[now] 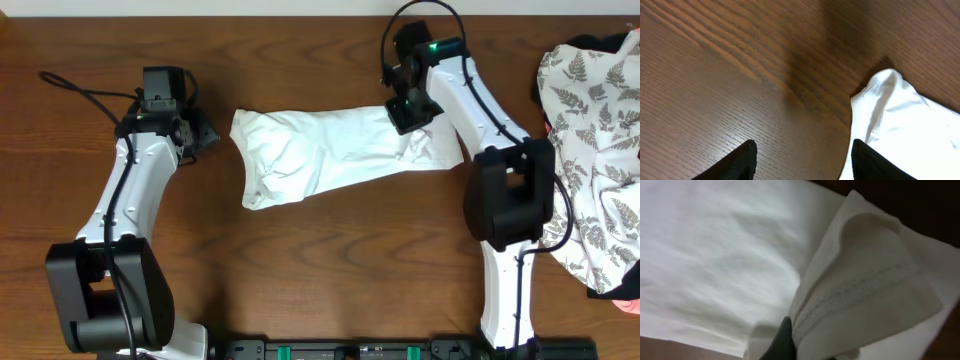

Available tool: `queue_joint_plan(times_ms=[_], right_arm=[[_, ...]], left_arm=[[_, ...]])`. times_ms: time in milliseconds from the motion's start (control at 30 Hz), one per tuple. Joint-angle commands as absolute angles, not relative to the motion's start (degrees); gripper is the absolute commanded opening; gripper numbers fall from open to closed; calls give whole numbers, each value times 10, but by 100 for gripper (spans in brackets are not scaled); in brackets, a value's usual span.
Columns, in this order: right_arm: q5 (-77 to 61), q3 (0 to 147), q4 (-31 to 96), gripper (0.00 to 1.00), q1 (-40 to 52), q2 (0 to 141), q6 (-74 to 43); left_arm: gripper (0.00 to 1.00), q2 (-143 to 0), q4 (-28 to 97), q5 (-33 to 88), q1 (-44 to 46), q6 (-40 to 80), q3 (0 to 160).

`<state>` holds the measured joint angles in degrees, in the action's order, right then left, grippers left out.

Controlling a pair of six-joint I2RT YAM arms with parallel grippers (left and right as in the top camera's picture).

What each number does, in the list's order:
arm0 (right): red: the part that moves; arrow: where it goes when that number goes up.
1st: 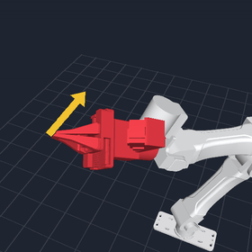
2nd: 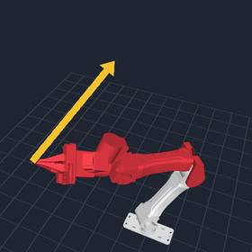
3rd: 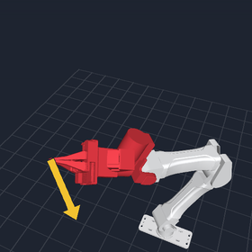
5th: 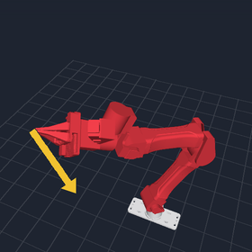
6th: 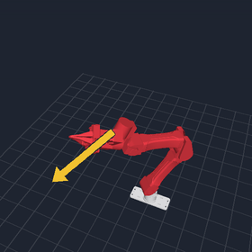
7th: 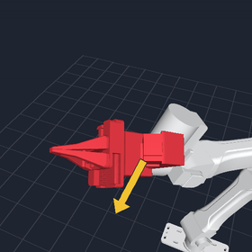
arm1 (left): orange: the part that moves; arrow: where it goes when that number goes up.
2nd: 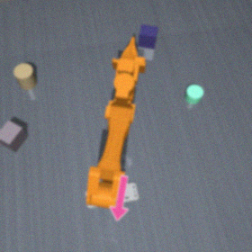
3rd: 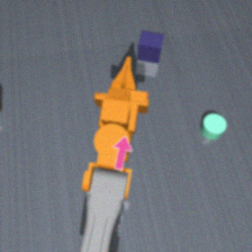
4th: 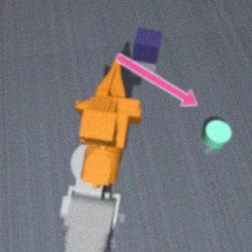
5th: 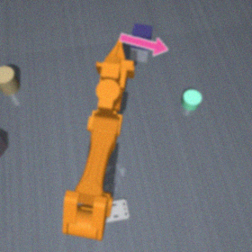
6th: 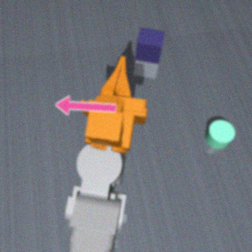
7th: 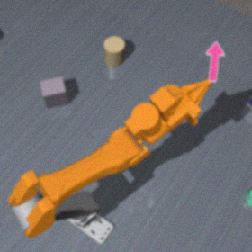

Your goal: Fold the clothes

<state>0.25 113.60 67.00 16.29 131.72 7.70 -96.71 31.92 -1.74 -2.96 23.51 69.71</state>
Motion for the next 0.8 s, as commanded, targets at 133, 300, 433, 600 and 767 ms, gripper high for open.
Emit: queue_joint_plan(times_ms=[133,300,433,600,767], right_arm=[[-18,1134,672,1,185,1319,59],[-20,1134,671,6,189,1320,52],[-21,1134,671,22,191,1320,52],[-104,1137,659,62,192,1320,53],[-135,1164,658,69,187,1318,54]], left_arm=[[61,-971,320,-26,-32,229,689],[61,-971,320,-26,-32,229,689],[61,-971,320,-26,-32,230,689],[61,-971,319,-26,-32,229,689],[61,-969,320,-26,-32,229,689]])
